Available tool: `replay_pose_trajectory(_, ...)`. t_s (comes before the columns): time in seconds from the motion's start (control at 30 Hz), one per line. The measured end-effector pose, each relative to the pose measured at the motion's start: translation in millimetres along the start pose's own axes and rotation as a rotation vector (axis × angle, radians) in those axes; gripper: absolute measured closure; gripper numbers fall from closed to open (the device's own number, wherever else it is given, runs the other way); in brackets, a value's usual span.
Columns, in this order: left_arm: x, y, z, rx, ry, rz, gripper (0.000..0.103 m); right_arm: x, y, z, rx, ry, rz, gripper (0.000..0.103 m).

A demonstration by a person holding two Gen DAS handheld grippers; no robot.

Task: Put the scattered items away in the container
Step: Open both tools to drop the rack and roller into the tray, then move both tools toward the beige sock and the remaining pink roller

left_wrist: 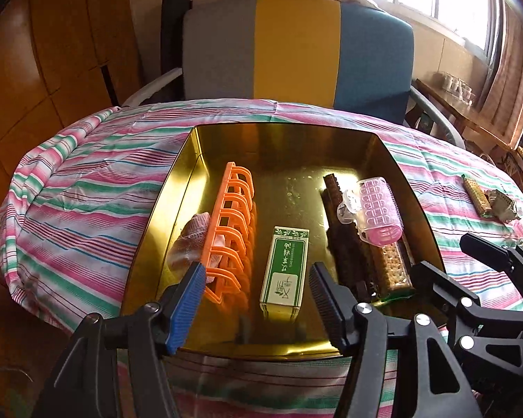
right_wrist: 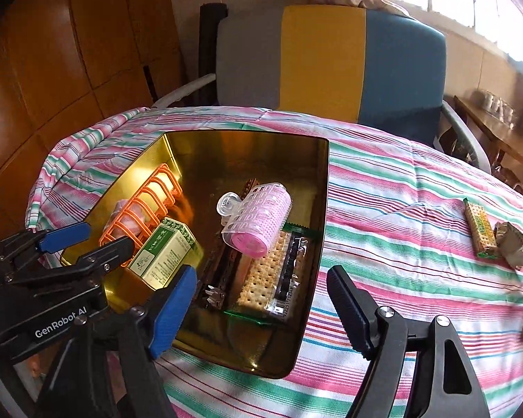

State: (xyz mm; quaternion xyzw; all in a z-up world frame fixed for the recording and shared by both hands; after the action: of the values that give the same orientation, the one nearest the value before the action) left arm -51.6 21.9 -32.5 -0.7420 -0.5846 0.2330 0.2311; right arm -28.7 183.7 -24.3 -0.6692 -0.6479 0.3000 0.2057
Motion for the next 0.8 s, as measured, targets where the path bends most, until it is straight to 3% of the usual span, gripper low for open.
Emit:
replay_pose_trajectory(0.2,14.5,7.4,-15.1,0.022,-0.014,0.029,0.040,14.2,12.0,-13.2,0.020,0.021,0.023,0.022)
replay_pose_trajectory(0.37,59.7,13.3,-22.4,0.025,0.056,0.145,0.040,48.9,29.8,-23.0,0.025,0.071,0.088,0.020)
replay_pose_trajectory(0.6,125.0,21.9,-32.4,0.026,0.161,0.312,0.040,149.2,68.7,-50.2,0.030,0.205,0.314,0.020)
replay_pose_trajectory(0.8,177.2,28.6,-27.4,-0.022,0.248,0.436,0.040,243.6,105.5,-92.7,0.076,0.315,0.533,0.020)
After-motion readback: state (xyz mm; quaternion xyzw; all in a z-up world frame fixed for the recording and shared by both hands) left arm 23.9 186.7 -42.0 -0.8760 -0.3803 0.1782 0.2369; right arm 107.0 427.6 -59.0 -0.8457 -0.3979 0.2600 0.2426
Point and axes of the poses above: each gripper's, at about its wrist camera, not at the fingertips, and z roughly the way its jaws point, x to its right, y to its underside, the point moved 3 cm from there along z, roughly the way its jaws point, and after that the axes turned 5 degrees about z, right-handed, at the moved point
